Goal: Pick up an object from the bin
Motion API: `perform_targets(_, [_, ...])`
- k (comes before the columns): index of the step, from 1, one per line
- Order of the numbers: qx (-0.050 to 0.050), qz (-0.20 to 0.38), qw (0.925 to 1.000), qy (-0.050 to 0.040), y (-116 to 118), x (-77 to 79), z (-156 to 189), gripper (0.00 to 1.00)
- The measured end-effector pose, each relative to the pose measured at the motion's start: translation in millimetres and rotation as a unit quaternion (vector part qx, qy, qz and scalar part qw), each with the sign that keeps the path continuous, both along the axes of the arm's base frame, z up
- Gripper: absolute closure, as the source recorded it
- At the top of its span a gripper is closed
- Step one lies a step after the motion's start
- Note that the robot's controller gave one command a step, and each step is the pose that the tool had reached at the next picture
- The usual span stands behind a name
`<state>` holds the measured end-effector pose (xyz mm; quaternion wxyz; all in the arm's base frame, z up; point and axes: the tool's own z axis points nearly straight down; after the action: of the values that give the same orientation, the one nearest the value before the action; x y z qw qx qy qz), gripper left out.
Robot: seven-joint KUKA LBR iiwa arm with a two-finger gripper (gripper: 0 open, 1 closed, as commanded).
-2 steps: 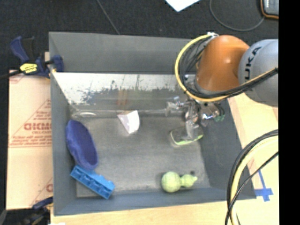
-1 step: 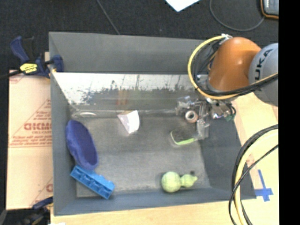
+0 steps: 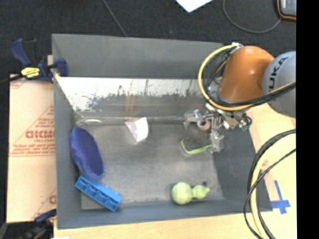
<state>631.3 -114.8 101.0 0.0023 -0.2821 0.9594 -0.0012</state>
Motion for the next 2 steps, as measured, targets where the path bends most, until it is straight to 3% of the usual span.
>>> perform_targets(1, [-0.001,-0.082,0.9966,-0.0095,-30.3,-15.9,-28.8,0.0])
perform_targets(2, [0.008,-0.029,0.9995,-0.0067,-39.3,-9.5,-28.1,0.0])
